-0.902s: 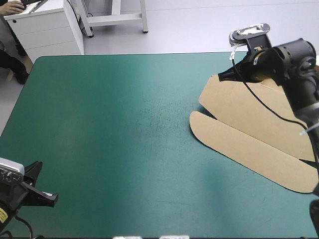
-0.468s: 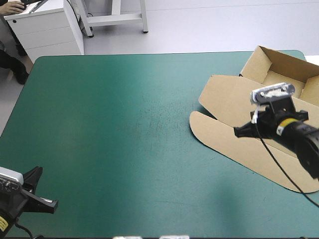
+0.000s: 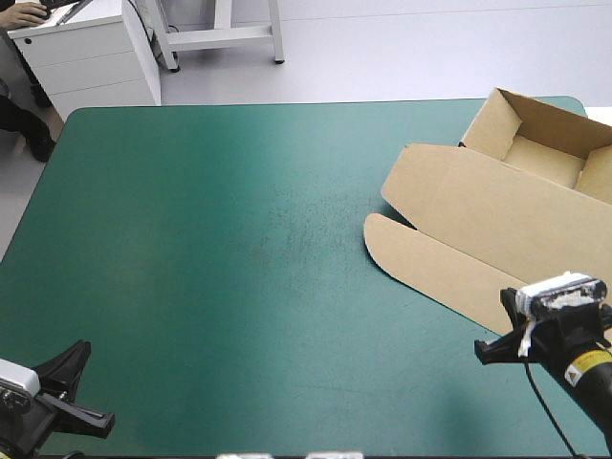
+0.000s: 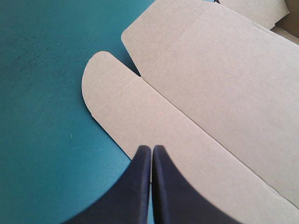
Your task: Fold the box
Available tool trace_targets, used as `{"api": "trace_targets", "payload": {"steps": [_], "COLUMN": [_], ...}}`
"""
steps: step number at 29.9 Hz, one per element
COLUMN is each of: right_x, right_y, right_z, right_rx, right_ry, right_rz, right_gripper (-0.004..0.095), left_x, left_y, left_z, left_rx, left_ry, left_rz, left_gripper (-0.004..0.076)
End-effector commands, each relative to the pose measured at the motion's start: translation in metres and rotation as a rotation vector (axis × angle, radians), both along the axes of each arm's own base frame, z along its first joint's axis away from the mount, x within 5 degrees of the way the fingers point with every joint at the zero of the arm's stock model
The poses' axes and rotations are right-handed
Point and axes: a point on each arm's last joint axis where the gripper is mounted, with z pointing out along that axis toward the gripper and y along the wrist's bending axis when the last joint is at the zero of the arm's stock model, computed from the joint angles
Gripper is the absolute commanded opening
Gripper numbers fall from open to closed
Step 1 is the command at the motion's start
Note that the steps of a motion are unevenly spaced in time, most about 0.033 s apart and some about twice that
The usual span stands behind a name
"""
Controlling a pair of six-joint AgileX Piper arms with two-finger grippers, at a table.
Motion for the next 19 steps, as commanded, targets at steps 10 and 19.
{"api": "trace_targets", "payload": {"steps": [10, 19], "right_x": [-0.061, -0.082], "right_y": [-0.016, -0.022], "right_z": [-0.021, -0.033], "right_rx": [0.106, 0.125], "right_ry": [-0.251, -0.295], "right_rz": [0.018, 0.021], "right_gripper": [-0.002, -0.002], "left_x": [-0.004, -0.013], "left_y": [-0.003, 0.002], "left_z": [-0.007, -0.011], "left_rx": [-0.066, -0.071], "left_ry": [-0.043, -0.051], "left_rz": [-0.045, -0.037], "left_gripper": [-0.001, -0.001]}}
